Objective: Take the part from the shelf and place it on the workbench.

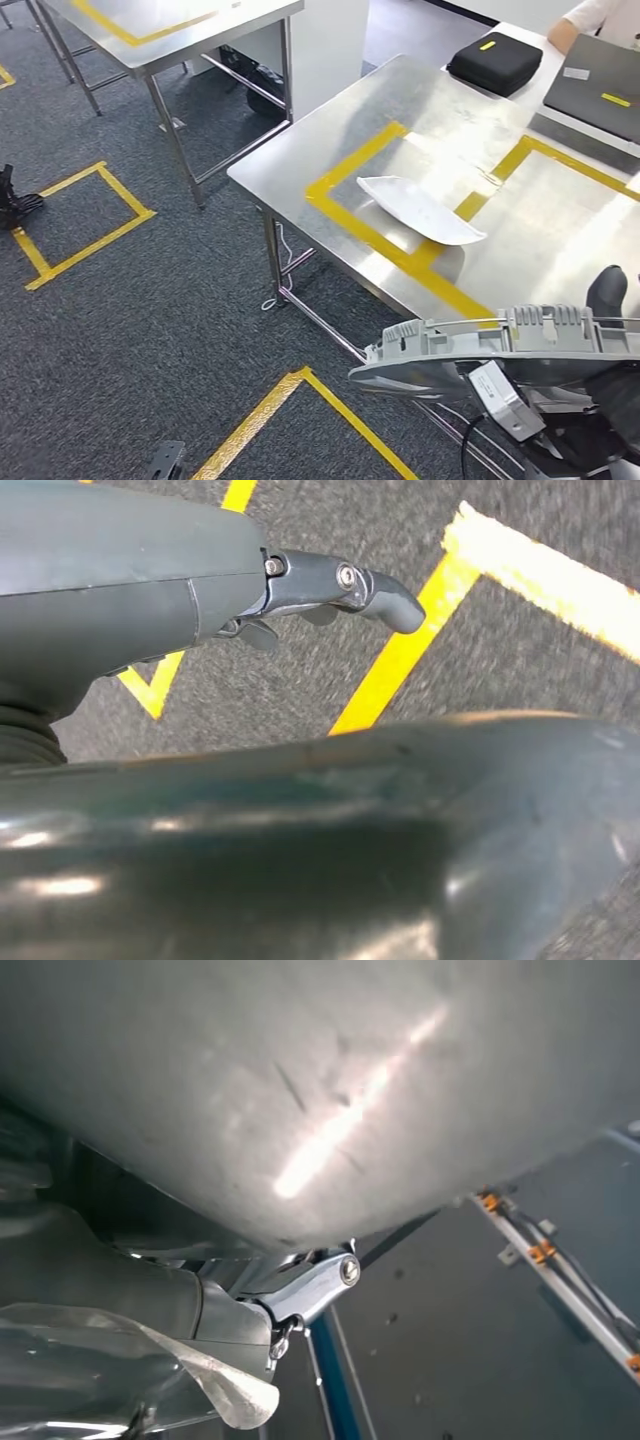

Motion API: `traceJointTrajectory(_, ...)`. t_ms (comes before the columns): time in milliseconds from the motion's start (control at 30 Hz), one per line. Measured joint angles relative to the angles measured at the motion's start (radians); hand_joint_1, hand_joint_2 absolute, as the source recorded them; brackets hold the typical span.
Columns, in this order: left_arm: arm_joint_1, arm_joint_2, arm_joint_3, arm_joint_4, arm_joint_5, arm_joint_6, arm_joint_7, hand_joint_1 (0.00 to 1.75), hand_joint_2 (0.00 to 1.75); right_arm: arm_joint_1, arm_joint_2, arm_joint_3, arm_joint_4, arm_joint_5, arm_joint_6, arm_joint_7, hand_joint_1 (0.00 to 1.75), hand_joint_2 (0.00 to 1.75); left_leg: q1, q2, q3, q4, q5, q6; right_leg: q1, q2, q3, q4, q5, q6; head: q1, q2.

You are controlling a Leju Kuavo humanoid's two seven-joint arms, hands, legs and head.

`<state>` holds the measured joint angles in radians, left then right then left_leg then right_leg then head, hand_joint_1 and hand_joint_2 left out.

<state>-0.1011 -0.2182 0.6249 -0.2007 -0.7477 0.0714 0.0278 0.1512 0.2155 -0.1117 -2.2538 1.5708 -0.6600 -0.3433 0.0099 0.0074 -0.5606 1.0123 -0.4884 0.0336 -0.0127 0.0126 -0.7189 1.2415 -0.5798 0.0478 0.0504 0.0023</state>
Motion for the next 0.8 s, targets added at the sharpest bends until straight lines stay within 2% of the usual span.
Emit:
traceJointTrajectory(33, 0.001, 0.000, 0.000, 0.000, 0.000, 0.000, 0.000, 0.00, 0.00, 0.001, 0.000, 0.000, 0.001, 0.000, 0.000, 0.000, 1.75, 1.75, -0.001, 0.015, 0.000, 0.000, -0.001, 0.001, 0.000, -0.005, -0.021, 0.047, -0.013, 0.001, 0.000, 0.000)
traceJointTrajectory(67, 0.001, 0.000, 0.000, 0.000, 0.000, 0.000, 0.000, 0.00, 0.00, 0.001, 0.000, -0.001, 0.002, 0.000, 0.000, 0.000, 1.75, 1.75, -0.002, 0.028, -0.001, 0.000, -0.001, 0.001, 0.000, -0.007, -0.024, 0.058, -0.009, 0.002, 0.000, 0.000)
traceJointTrajectory(100, 0.000, 0.000, 0.000, 0.000, 0.000, 0.000, 0.000, 0.00, 0.00, 0.001, 0.000, -0.001, 0.002, 0.000, 0.000, 0.000, 1.75, 1.75, -0.002, 0.040, 0.000, 0.000, -0.002, 0.000, 0.000, -0.011, -0.003, 0.024, 0.015, 0.002, 0.000, 0.000)
traceJointTrajectory(133, -0.001, 0.000, 0.000, 0.000, 0.000, 0.000, 0.000, 0.00, 0.00, 0.001, 0.000, -0.001, 0.002, 0.000, 0.000, 0.000, 1.75, 1.75, -0.002, 0.050, 0.002, 0.000, -0.003, -0.001, 0.000, -0.022, 0.036, -0.043, 0.047, 0.000, 0.000, 0.000)
traceJointTrajectory(167, -0.002, -0.001, 0.000, 0.000, 0.000, 0.000, 0.000, 0.00, 0.00, 0.001, 0.000, -0.001, 0.002, 0.000, 0.000, 0.000, 1.75, 1.75, -0.004, 0.059, 0.003, 0.001, -0.005, -0.004, 0.003, -0.046, 0.079, -0.119, 0.071, -0.002, 0.000, 0.000)
traceJointTrajectory(200, -0.003, -0.001, 0.000, 0.000, 0.000, -0.001, 0.000, 0.00, 0.00, 0.000, 0.000, -0.001, 0.002, 0.000, 0.000, 0.000, 1.75, 1.75, -0.007, 0.067, 0.005, 0.002, -0.007, -0.007, 0.006, -0.065, 0.116, -0.183, 0.089, -0.007, 0.000, 0.000)
traceJointTrajectory(233, -0.004, -0.001, 0.000, 0.000, 0.000, -0.004, 0.000, 0.00, 0.00, -0.001, 0.000, -0.001, 0.002, 0.000, 0.000, 0.000, 1.75, 1.75, -0.009, 0.074, 0.006, 0.002, -0.009, -0.012, 0.009, -0.079, 0.137, -0.220, 0.094, -0.011, 0.000, 0.000)
traceJointTrajectory(267, -0.004, -0.001, 0.000, 0.000, 0.000, -0.007, 0.000, 0.00, 0.00, -0.002, 0.000, -0.001, 0.002, 0.000, 0.000, 0.000, 1.75, 1.75, -0.012, 0.081, 0.007, 0.003, -0.010, -0.016, 0.012, -0.084, 0.145, -0.233, 0.092, -0.015, -0.001, 0.000)
traceJointTrajectory(333, -0.005, -0.001, 0.000, 0.000, 0.000, -0.014, 0.000, 0.00, 0.00, -0.002, 0.000, -0.001, 0.003, 0.000, 0.000, -0.001, 1.75, 1.75, -0.012, 0.096, 0.010, 0.003, -0.012, -0.025, 0.012, -0.061, 0.144, -0.235, 0.097, -0.026, -0.001, 0.000)
traceJointTrajectory(367, -0.006, -0.002, 0.000, 0.000, 0.000, -0.016, 0.000, 0.00, 0.00, -0.002, 0.000, -0.001, 0.003, 0.000, 0.000, -0.002, 1.75, 1.75, -0.010, 0.088, 0.009, 0.011, -0.021, -0.031, 0.010, -0.051, 0.144, -0.237, 0.099, -0.031, -0.001, 0.000)
traceJointTrajectory(400, -0.007, -0.002, 0.000, 0.000, -0.001, -0.018, 0.000, 0.00, 0.00, -0.003, 0.000, -0.002, 0.003, 0.000, 0.000, -0.003, 1.75, 1.75, -0.008, 0.071, 0.001, 0.034, -0.039, -0.035, 0.007, -0.041, 0.145, -0.240, 0.102, -0.037, -0.002, 0.000)
traceJointTrajectory(467, -0.006, -0.002, 0.000, 0.000, -0.003, -0.020, 0.000, 0.00, 0.00, -0.005, 0.000, -0.002, 0.004, 0.000, 0.000, -0.005, 1.75, 1.75, -0.005, 0.023, -0.045, 0.145, -0.101, -0.042, 0.003, -0.021, 0.146, -0.242, 0.105, -0.045, -0.007, 0.000)
traceJointTrajectory(500, -0.005, -0.001, 0.000, 0.000, -0.004, -0.022, 0.000, 0.00, 0.00, -0.006, 0.000, -0.003, 0.004, 0.000, 0.000, -0.006, 1.75, 1.75, -0.005, 0.010, -0.077, 0.215, -0.133, -0.043, 0.003, -0.009, 0.146, -0.241, 0.105, -0.046, -0.009, 0.000)
traceJointTrajectory(533, -0.003, -0.001, 0.000, 0.000, -0.004, -0.023, 0.000, 0.00, 0.00, -0.006, 0.000, -0.003, 0.005, 0.001, 0.000, -0.006, 1.75, 1.75, -0.004, 0.005, -0.103, 0.271, -0.151, -0.043, 0.003, 0.004, 0.146, -0.241, 0.105, -0.047, -0.010, 0.000)
traceJointTrajectory(567, -0.001, -0.001, 0.000, 0.000, -0.005, -0.024, 0.000, 0.00, 0.00, -0.006, 0.000, -0.004, 0.006, 0.001, 0.000, -0.006, 1.75, 1.75, -0.004, 0.003, -0.116, 0.293, -0.148, -0.043, 0.004, 0.018, 0.146, -0.240, 0.105, -0.048, -0.010, 0.000)
traceJointTrajectory(600, 0.000, -0.001, 0.000, 0.000, -0.006, -0.025, 0.000, 0.00, 0.00, -0.006, 0.000, -0.005, 0.006, 0.001, 0.000, -0.007, 1.75, 1.75, -0.004, 0.001, -0.111, 0.275, -0.124, -0.040, 0.004, 0.032, 0.147, -0.239, 0.105, -0.048, -0.010, 0.000)
traceJointTrajectory(633, -0.001, -0.001, 0.000, 0.000, -0.006, -0.025, 0.000, 0.00, 0.00, -0.006, 0.000, -0.005, 0.006, 0.001, 0.000, -0.007, 1.75, 1.75, -0.004, -0.007, -0.088, 0.219, -0.084, -0.037, 0.004, 0.046, 0.148, -0.238, 0.104, -0.047, -0.010, 0.000)
traceJointTrajectory(667, -0.001, -0.001, 0.000, 0.000, -0.006, -0.026, 0.000, 0.00, 0.00, -0.006, 0.000, -0.005, 0.007, 0.001, 0.000, -0.008, 1.75, 1.75, -0.003, -0.025, -0.059, 0.148, -0.045, -0.033, 0.003, 0.059, 0.148, -0.236, 0.103, -0.046, -0.010, 0.000)
traceJointTrajectory(700, -0.001, 0.000, 0.000, 0.000, -0.006, -0.026, 0.000, 0.00, 0.00, -0.007, 0.000, -0.005, 0.007, 0.001, 0.000, -0.009, 1.75, 1.75, -0.001, -0.045, -0.032, 0.083, -0.018, -0.029, 0.004, 0.071, 0.147, -0.233, 0.102, -0.043, -0.009, 0.000)
traceJointTrajectory(733, -0.002, 0.000, 0.000, 0.000, -0.006, -0.027, 0.000, 0.00, 0.00, -0.008, 0.000, -0.005, 0.007, 0.001, 0.000, -0.011, 1.75, 1.75, 0.000, -0.062, -0.013, 0.038, -0.004, -0.027, 0.003, 0.082, 0.143, -0.231, 0.102, -0.038, -0.010, 0.000)
traceJointTrajectory(767, -0.003, 0.000, 0.000, 0.000, -0.006, -0.027, 0.000, 0.00, 0.00, -0.008, 0.000, -0.006, 0.007, 0.001, 0.000, -0.013, 1.75, 1.75, 0.000, -0.072, -0.005, 0.019, -0.004, -0.025, 0.002, 0.092, 0.139, -0.230, 0.103, -0.032, -0.009, 0.000)
traceJointTrajectory(800, -0.004, 0.000, 0.000, 0.000, -0.006, -0.028, 0.000, 0.00, 0.00, -0.008, 0.000, -0.006, 0.007, 0.001, 0.000, -0.015, 1.75, 1.75, -0.002, -0.070, -0.003, 0.014, -0.006, -0.024, 0.001, 0.101, 0.135, -0.230, 0.105, -0.025, -0.009, 0.000)
